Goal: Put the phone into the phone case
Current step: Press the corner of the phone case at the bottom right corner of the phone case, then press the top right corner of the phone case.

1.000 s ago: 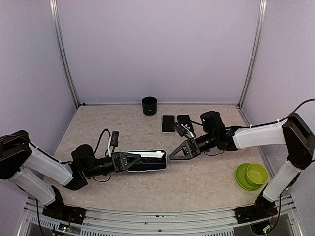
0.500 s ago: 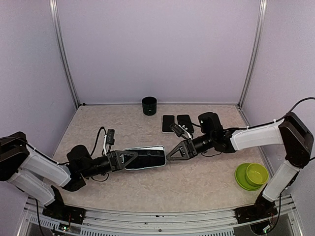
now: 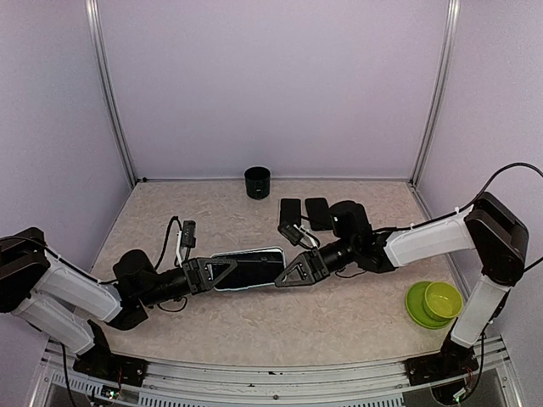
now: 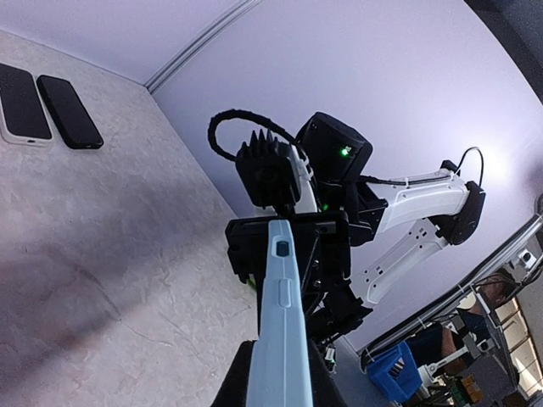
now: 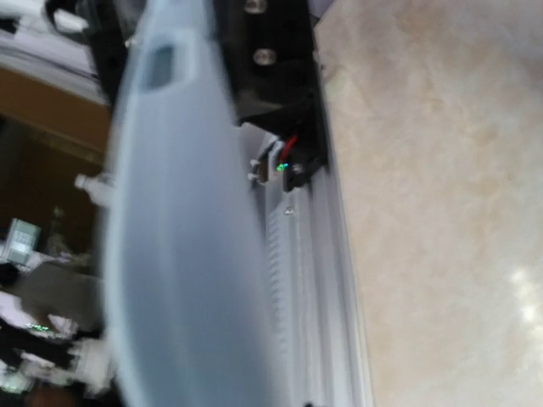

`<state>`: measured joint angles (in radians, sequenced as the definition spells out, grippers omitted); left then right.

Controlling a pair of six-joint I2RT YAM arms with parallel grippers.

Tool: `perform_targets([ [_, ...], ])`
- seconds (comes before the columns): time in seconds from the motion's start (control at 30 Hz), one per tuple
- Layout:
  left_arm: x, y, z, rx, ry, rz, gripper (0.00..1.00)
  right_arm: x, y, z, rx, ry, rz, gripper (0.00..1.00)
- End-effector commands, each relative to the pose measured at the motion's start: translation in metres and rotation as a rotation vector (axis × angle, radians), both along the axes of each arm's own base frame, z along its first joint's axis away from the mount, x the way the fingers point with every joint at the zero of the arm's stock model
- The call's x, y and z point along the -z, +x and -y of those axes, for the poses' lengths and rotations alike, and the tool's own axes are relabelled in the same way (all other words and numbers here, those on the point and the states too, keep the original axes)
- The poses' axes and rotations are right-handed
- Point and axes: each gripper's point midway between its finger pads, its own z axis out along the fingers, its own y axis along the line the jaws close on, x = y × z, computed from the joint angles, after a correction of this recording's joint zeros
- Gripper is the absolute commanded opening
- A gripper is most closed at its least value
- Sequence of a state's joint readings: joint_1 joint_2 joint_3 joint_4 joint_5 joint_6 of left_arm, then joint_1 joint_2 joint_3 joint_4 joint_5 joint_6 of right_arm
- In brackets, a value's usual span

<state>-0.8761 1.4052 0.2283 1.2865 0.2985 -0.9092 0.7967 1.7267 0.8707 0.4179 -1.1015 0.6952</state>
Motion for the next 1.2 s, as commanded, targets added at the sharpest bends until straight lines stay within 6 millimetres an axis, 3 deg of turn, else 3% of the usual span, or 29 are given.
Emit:
perform_targets([
  [0.0, -0.019, -0.001, -0.001, -0.007, -0.045, 0.063, 0.03, -0.012, 0.003, -0.007, -0.01, 0.032, 0.015, 0.0],
  [0.17, -0.008, 0.002, -0.001, -0.024, 0.002, 0.044, 0.12, -0.006, 0.01, -0.006, 0.035, -0.027, 0.058, 0.0],
  [0.3, -0.004, 0.005, 0.0, -0.037, 0.025, 0.037, 0.0, -0.005, 0.014, -0.004, 0.06, -0.068, 0.096, 0.0],
  [0.43, -0.003, 0.007, 0.003, -0.037, 0.05, 0.044, 0.0, -0.012, 0.013, 0.003, 0.062, -0.082, 0.121, 0.01],
  [0.6, -0.006, 0.006, 0.002, -0.035, 0.051, 0.054, 0.0, -0.03, 0.01, 0.018, 0.049, -0.043, 0.156, 0.31],
  [0.73, -0.01, 0.002, 0.002, -0.018, 0.036, 0.065, 0.0, -0.042, 0.014, 0.029, 0.07, -0.013, 0.178, 0.44],
  [1.17, -0.018, -0.01, 0.009, 0.047, -0.024, 0.075, 0.0, -0.015, 0.055, 0.02, 0.205, -0.11, 0.159, 0.5],
])
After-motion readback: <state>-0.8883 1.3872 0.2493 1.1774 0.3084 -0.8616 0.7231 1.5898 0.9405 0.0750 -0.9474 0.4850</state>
